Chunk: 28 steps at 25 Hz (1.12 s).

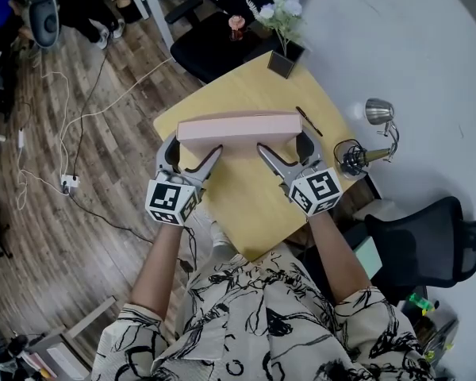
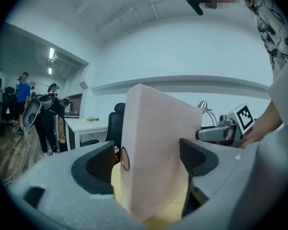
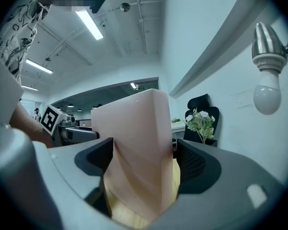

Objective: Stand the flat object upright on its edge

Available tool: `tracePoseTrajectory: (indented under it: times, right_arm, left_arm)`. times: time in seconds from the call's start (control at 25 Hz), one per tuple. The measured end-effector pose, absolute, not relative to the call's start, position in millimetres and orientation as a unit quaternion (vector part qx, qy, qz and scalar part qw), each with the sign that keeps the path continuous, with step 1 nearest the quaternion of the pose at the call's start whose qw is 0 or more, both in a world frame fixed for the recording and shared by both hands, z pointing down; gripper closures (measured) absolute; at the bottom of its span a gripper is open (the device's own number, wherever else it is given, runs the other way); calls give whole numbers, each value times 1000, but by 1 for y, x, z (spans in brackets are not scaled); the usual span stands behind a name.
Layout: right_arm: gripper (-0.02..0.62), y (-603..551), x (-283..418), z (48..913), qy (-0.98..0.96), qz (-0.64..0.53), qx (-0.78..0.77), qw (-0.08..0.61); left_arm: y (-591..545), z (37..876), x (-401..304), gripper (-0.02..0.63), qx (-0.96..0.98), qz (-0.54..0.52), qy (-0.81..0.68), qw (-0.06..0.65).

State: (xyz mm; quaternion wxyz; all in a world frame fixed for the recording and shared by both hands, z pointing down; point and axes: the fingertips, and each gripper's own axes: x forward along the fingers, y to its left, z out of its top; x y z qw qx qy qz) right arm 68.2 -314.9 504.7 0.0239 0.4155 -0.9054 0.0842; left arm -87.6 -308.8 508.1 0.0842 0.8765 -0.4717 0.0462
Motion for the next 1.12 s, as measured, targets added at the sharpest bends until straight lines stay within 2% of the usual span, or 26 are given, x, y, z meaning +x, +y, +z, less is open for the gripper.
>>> tracePoseTrajectory:
  times: [0.88,1.12]
  right_arm:
    - [164,-284,100,486,-900,97,424,3]
    - [224,-262,122,467,-899,88,429,-10]
  left_arm:
    - [-279,497,-105,188,878,44,-467,95]
    - [-261,485,-122,246,872,44,-481,75]
